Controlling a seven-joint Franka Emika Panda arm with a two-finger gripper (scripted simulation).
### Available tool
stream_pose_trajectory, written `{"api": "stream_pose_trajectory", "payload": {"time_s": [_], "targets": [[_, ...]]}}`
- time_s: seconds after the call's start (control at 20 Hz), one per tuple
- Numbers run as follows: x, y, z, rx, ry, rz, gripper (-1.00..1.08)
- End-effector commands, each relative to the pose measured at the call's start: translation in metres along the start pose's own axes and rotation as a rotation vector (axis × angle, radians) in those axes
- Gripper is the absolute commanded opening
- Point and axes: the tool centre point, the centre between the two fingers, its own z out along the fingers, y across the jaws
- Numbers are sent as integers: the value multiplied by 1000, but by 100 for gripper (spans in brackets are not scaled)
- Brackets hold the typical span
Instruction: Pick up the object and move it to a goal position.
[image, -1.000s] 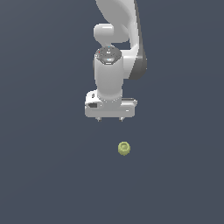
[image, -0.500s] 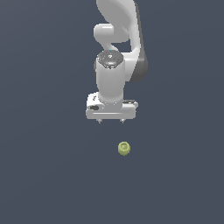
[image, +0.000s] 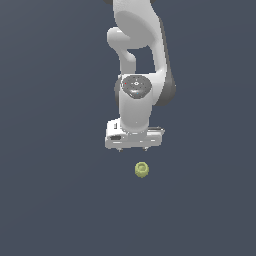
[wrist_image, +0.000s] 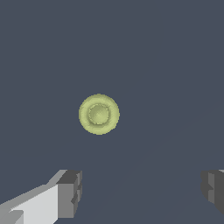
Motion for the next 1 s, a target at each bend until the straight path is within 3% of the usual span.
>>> {"api": "stream_pose_trajectory", "payload": {"time_s": [0.0, 0.45, 0.95], "targets": [[11, -9, 12, 0, -4, -14, 100], [37, -32, 46, 2, -14, -49, 100], [43, -39, 56, 3, -17, -58, 100]]}}
